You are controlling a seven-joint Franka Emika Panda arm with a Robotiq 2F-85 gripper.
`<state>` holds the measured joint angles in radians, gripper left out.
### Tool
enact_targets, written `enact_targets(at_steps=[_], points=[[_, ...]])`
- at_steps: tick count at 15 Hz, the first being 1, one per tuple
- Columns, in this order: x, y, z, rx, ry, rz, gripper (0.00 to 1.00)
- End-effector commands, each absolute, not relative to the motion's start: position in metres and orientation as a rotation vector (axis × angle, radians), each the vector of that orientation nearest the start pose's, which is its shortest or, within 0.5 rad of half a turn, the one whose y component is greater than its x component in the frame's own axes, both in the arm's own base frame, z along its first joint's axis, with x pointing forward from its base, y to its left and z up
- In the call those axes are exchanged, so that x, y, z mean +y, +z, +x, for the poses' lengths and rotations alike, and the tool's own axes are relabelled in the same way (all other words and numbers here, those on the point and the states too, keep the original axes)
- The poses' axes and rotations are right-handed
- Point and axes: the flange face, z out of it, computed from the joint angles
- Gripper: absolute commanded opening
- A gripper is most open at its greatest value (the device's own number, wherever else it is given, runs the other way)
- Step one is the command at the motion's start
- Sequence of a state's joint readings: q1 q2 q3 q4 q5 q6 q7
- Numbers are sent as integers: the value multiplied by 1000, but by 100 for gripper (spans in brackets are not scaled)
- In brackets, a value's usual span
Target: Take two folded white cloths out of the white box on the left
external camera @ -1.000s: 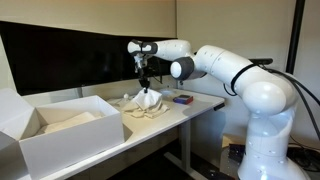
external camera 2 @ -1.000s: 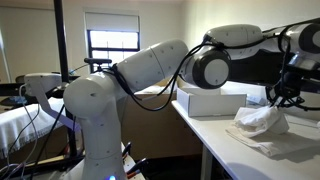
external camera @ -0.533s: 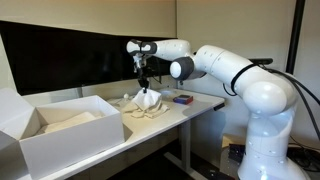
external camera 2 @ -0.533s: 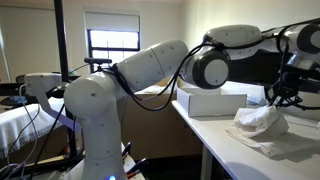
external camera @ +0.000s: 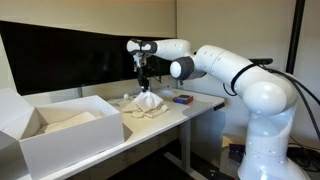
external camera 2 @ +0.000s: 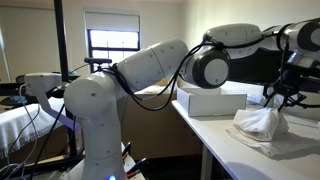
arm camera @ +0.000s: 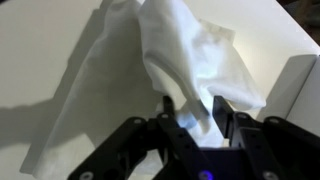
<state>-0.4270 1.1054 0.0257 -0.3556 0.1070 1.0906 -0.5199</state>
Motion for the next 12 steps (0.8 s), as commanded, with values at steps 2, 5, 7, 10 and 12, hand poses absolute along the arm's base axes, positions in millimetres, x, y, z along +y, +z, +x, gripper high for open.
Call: enact_targets(at_steps=[2, 5, 7, 10, 12], points=[[-278, 437, 678, -227, 297, -2863, 83], [-259, 462, 683, -273, 234, -2885, 99], [-245, 479, 687, -308, 187, -2896, 100], [-207, 498, 698, -396, 130, -2901, 100], [-178, 506, 706, -455, 107, -2901, 100]])
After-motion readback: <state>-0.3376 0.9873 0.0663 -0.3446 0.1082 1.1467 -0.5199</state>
